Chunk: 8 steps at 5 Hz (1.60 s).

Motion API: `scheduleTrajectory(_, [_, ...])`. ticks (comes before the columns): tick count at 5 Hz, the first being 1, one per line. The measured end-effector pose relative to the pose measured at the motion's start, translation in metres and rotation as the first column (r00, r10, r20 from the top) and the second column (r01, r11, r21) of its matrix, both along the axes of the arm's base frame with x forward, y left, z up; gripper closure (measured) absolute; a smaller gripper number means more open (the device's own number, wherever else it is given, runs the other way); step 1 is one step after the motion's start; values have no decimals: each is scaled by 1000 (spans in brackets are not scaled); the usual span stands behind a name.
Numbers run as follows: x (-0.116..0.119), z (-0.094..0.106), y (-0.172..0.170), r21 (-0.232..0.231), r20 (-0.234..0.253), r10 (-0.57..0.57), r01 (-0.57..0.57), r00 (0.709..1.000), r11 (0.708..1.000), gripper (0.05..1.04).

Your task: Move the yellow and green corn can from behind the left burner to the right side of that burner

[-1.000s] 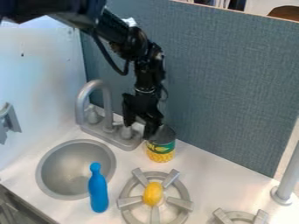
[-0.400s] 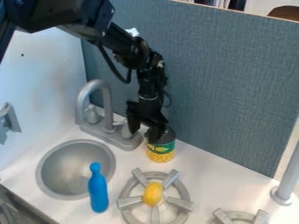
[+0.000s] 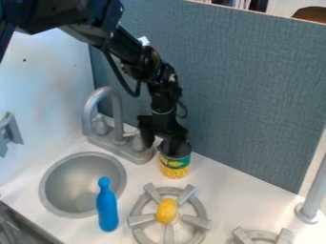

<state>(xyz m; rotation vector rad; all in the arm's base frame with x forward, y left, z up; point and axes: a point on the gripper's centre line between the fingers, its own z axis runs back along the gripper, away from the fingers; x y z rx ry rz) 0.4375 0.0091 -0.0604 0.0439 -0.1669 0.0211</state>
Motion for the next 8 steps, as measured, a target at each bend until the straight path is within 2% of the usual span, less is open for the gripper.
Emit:
scheduleTrajectory(1, [0,-1,-2,-8,1,58,-57,998,998,83])
scheduleTrajectory(2, [1,-3,-17,-18,-41,45,-46,998,999,83])
scheduleTrajectory(3, [3,-6,-42,-74,-64,19,-24,998,997,83])
scheduleTrajectory(4, [6,-9,-82,-149,-80,-24,12,996,989,83])
scheduleTrajectory(5, [4,-10,-105,-187,-93,-58,39,994,981,83])
scheduleTrajectory(6, [-5,-10,-122,-199,-95,-86,66,992,978,83])
scheduleTrajectory(7, [-24,-10,-153,-216,-96,-161,137,982,967,83])
scheduleTrajectory(8, [-35,-10,-170,-245,-81,-203,178,976,953,83])
